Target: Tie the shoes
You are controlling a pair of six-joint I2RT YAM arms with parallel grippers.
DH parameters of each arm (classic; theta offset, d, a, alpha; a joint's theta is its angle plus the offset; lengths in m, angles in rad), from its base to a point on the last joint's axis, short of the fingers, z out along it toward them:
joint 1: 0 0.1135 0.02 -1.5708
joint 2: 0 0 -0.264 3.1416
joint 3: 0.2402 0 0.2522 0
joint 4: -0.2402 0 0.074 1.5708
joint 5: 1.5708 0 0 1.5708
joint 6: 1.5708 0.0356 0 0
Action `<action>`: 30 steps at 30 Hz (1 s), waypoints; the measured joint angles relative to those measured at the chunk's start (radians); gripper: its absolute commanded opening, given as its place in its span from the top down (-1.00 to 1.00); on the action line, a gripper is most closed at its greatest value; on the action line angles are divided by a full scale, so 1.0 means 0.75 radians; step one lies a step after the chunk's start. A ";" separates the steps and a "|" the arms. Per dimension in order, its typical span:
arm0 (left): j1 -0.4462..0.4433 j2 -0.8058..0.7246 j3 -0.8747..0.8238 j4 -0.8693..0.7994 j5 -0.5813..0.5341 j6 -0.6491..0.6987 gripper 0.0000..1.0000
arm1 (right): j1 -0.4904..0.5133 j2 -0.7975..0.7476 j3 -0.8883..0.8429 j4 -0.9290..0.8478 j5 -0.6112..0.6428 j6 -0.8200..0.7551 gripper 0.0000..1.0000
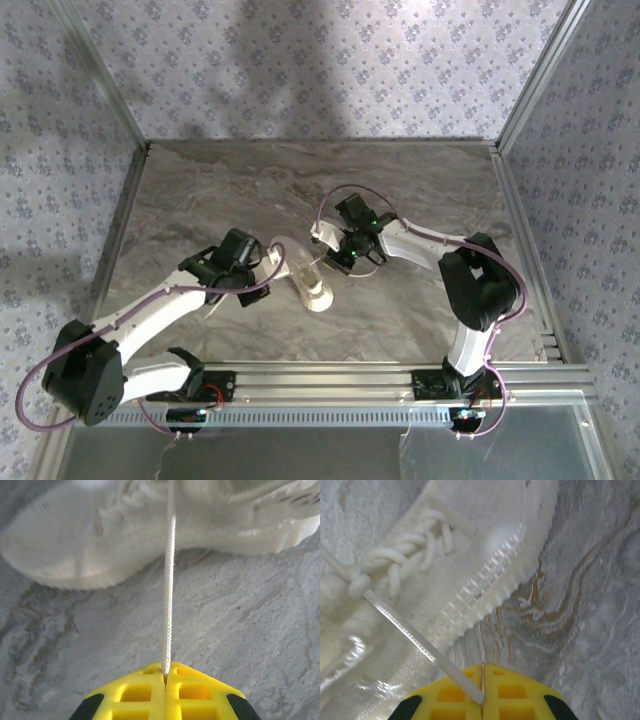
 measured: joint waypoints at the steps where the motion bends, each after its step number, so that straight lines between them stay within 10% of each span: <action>1: -0.007 0.027 0.003 -0.021 -0.015 -0.017 1.00 | -0.004 0.012 0.016 -0.019 0.014 0.012 1.00; 30: -0.120 0.218 0.101 -0.186 -0.225 -0.237 1.00 | -0.045 0.114 0.140 -0.241 0.090 0.132 1.00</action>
